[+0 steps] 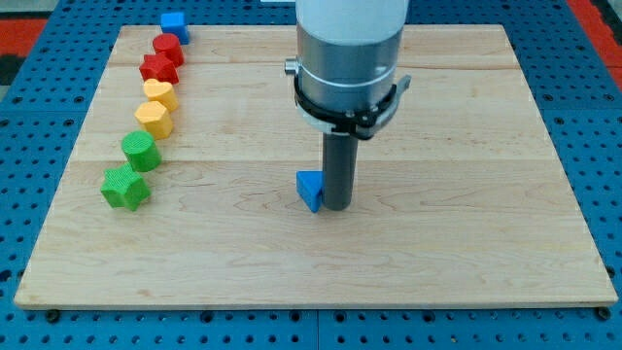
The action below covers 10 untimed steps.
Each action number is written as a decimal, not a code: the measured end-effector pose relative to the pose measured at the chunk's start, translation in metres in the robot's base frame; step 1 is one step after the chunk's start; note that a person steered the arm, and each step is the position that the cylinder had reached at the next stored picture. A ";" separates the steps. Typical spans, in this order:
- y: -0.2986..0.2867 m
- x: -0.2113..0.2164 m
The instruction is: Move the blue triangle below the green star to form a line
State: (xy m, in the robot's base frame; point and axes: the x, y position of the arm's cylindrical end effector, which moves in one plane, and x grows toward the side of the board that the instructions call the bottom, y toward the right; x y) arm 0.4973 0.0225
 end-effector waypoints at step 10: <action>-0.115 -0.006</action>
State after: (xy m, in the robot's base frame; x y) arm 0.4913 -0.0929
